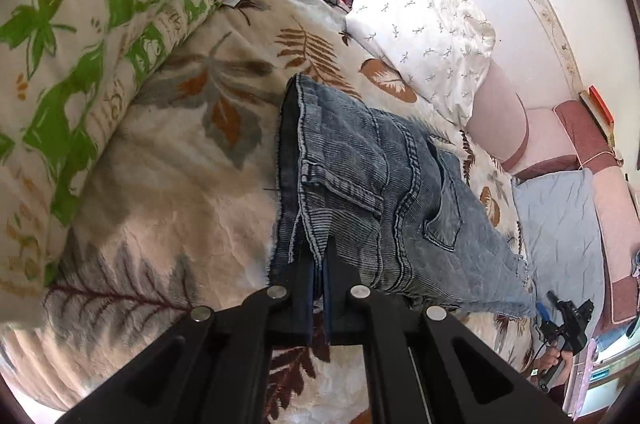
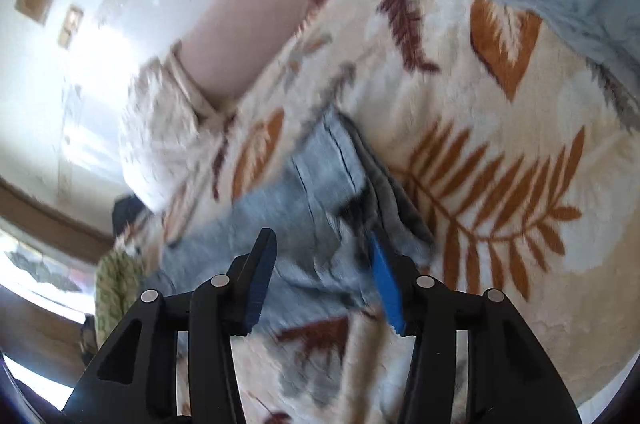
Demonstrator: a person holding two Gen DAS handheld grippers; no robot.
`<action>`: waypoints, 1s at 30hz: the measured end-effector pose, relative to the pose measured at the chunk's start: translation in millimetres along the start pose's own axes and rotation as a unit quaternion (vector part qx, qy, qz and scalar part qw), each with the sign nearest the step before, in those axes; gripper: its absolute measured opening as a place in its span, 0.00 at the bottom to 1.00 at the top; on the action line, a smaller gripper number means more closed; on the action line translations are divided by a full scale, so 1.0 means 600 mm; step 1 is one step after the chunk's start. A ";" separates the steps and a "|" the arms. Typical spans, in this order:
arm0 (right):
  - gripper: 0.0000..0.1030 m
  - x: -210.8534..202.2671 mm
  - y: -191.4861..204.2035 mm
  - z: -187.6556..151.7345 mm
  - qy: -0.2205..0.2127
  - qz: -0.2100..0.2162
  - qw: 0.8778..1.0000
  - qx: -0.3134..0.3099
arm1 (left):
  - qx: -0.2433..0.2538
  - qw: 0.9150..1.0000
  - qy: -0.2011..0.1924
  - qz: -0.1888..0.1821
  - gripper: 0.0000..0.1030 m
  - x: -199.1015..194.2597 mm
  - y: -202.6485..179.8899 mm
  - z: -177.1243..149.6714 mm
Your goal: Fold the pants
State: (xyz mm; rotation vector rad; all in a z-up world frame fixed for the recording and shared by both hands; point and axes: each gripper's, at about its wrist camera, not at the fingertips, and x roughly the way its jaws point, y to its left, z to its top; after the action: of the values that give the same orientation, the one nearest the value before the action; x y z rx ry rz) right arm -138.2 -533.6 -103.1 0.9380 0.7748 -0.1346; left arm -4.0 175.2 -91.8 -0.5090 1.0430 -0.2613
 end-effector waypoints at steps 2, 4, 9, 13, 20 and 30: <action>0.47 -0.011 0.010 0.003 -0.031 0.037 0.999 0.005 | -0.002 1.000 0.003 0.000 0.04 0.004 0.001 0.000; 0.47 -0.013 0.026 0.000 -0.042 0.073 0.996 0.000 | -0.005 1.000 0.004 0.001 0.05 0.006 0.005 -0.003; 0.51 0.033 0.052 -0.015 0.004 0.103 0.994 -0.021 | -0.001 1.000 0.003 0.006 0.05 0.007 0.007 -0.011; 0.47 0.097 0.020 -0.034 0.100 0.040 0.994 0.005 | 0.003 1.000 -0.008 0.019 0.07 -0.012 0.002 -0.015; 0.41 0.051 -0.060 -0.031 0.082 0.058 0.991 0.092 | 0.101 0.982 -0.073 0.143 0.12 -0.080 -0.065 -0.027; 0.47 0.035 -0.017 0.038 -0.015 0.112 0.990 0.087 | 0.239 0.966 -0.095 0.036 0.42 -0.011 -0.293 -0.049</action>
State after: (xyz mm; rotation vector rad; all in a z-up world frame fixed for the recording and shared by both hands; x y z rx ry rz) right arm -115.1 -552.9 -115.5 1.1802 0.6322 -0.0206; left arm -27.1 19.4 -7.7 -0.0561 0.7743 -0.3798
